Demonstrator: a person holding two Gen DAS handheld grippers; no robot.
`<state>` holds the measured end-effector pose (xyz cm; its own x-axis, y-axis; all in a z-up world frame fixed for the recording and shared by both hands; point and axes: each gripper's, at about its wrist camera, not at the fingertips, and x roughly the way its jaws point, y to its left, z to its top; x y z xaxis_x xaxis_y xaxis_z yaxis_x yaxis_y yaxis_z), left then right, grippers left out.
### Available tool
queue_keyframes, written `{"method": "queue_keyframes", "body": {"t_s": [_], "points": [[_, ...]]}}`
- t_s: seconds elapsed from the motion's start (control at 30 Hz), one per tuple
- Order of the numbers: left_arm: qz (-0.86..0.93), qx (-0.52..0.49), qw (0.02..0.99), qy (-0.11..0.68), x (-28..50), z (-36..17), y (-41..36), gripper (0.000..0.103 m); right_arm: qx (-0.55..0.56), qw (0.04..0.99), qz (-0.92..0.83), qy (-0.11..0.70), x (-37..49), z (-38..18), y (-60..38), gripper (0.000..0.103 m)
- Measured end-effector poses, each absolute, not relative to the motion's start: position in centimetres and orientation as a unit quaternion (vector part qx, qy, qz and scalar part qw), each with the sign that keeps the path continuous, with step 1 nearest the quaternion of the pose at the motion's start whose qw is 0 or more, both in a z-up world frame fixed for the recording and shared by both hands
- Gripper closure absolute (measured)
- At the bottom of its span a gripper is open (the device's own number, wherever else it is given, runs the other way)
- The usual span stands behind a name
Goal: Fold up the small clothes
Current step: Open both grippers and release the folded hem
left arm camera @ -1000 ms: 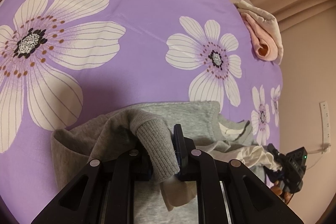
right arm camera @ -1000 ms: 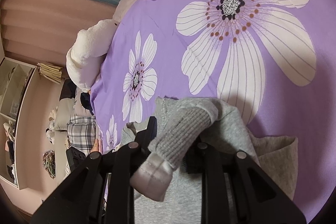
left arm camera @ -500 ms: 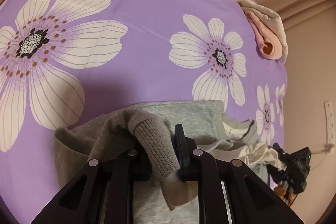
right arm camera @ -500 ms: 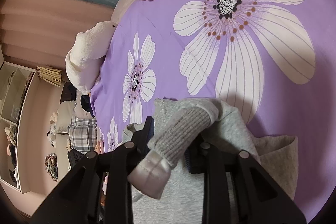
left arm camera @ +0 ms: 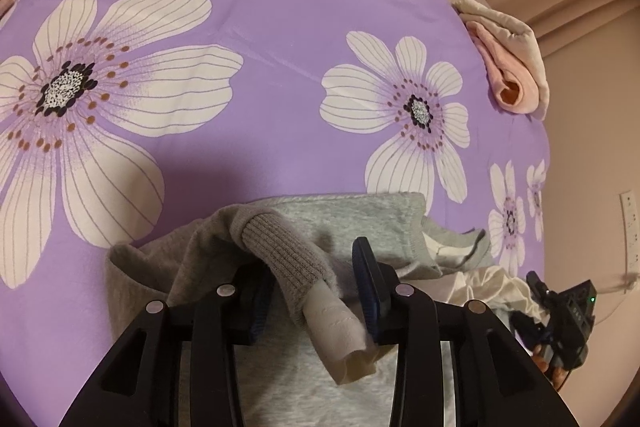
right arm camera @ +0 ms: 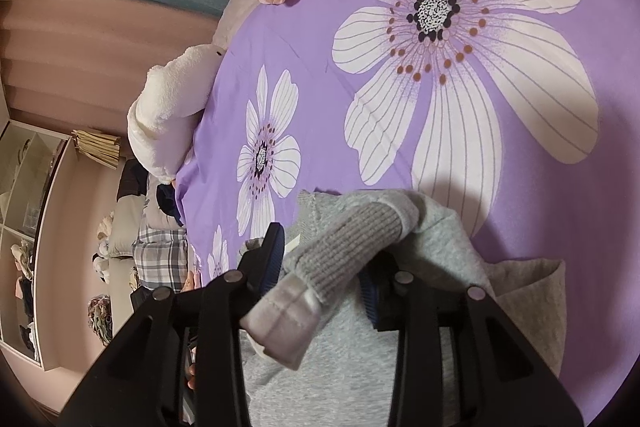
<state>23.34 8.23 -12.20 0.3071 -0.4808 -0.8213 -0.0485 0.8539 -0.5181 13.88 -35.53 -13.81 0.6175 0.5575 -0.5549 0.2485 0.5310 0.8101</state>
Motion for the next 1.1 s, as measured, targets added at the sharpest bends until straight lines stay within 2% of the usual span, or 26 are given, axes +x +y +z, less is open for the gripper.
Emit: {"method": "queue_keyframes", "body": {"t_s": [0.13,0.6,0.63,0.67,0.73,0.77,1.1], "points": [[-0.14,-0.235,0.776,0.568,23.4,-12.1,8.3,0.066,0.48,0.763,0.101,0.42,13.9,-13.7,-35.8,0.061],[-0.14,-0.245,0.779,0.56,23.3,-11.0,8.9,0.064,0.485,0.762,0.093,0.419,13.9,-13.5,-36.1,0.057],[-0.14,-0.247,0.778,0.56,23.3,-10.9,9.0,0.059,0.486,0.761,0.093,0.419,13.9,-13.5,-36.2,0.056],[-0.14,-0.248,0.778,0.56,23.3,-10.9,9.0,0.045,0.489,0.76,0.093,0.418,13.9,-13.5,-36.3,0.055],[-0.132,-0.249,0.784,0.553,23.3,-10.5,9.2,0.029,0.492,0.76,0.092,0.414,14.0,-13.3,-36.4,0.048],[-0.125,-0.248,0.791,0.545,23.2,-10.2,9.5,0.026,0.494,0.761,0.089,0.411,13.9,-13.2,-36.6,0.046],[-0.111,-0.238,0.807,0.529,23.1,-9.4,10.6,0.023,0.512,0.754,0.084,0.404,13.9,-13.5,-37.0,0.041]]}}
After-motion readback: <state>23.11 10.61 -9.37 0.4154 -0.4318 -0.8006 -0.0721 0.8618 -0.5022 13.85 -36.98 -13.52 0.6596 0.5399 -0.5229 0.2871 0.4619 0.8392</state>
